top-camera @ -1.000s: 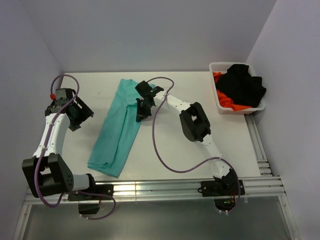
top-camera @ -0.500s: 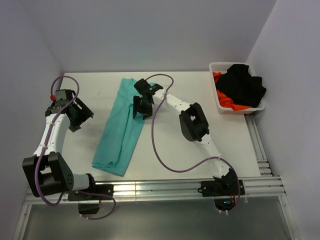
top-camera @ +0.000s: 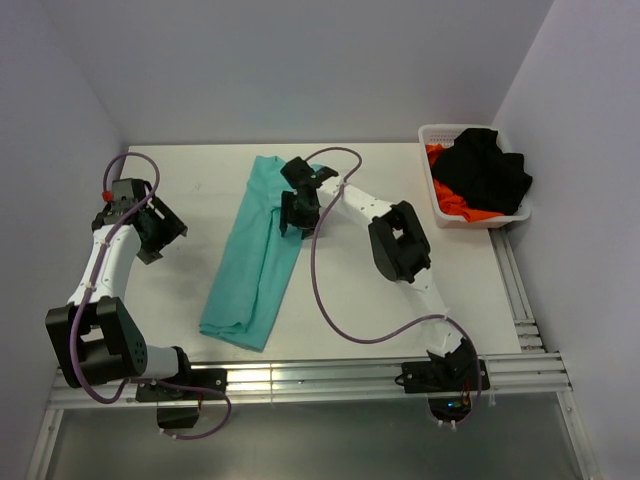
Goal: Fold and stack the t-shirts
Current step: Rotate the tshirt 90 degrees
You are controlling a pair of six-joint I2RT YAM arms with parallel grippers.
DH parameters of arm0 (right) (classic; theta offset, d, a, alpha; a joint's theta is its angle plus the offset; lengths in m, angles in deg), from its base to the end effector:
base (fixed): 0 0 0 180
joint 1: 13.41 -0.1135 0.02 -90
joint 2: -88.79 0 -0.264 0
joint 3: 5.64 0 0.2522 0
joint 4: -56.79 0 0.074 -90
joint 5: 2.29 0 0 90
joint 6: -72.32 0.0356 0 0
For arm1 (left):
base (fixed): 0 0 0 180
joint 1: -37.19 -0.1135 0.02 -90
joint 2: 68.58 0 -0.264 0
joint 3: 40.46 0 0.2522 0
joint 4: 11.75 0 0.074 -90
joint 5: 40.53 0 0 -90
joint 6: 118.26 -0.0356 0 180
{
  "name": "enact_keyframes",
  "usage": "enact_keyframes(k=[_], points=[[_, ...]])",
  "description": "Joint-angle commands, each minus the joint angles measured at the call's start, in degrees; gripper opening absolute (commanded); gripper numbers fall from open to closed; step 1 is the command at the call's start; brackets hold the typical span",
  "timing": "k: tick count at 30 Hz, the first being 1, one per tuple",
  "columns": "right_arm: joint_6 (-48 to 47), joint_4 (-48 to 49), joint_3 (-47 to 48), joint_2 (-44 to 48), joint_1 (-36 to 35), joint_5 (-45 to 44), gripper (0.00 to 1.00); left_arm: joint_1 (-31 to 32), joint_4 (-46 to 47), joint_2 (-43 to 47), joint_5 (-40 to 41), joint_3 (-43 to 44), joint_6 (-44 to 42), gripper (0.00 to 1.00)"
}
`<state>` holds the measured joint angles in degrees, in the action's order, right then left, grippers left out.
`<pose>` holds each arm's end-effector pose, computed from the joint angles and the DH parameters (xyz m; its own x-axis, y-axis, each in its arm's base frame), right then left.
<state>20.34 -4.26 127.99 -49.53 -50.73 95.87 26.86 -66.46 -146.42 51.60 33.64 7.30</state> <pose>0.4052 0.3153 0.1688 -0.9694 0.0277 -0.2440 -0.0627 0.9328 0.3550 0.2687 0.0503 0.2617 -0.5667 -0.6940 -0.4441 -0.6489 0.7081 -0.2785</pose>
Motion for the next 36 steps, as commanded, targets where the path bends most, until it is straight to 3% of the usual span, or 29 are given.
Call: enact_keyframes(k=[1,11,18,31,34,36], points=[[-0.5,-0.1,-3.7,7.7,1.5,-3.9,0.65,-0.3,1.3,0.2,-0.2,1.2,-1.1,0.81],[-1.5,0.5,-11.0,6.2,6.6,-5.9,0.63,-0.4,0.9,-0.6,-0.9,1.8,-1.0,0.8],[-1.5,-1.7,-3.9,2.9,11.0,-4.7,0.62,-0.4,0.2,-1.4,-0.5,3.2,-1.5,0.8],[0.9,-3.4,6.5,-3.4,5.6,0.6,0.62,-0.4,0.5,-1.3,-0.7,2.1,-0.4,0.8],[0.9,-3.9,7.1,-4.3,5.5,0.8,0.58,-0.4,0.3,-0.9,-0.2,2.0,-0.6,0.8],[0.9,-3.6,7.0,-4.5,5.5,1.0,0.47,-0.5,0.3,-0.9,0.0,2.0,-0.7,0.8]])
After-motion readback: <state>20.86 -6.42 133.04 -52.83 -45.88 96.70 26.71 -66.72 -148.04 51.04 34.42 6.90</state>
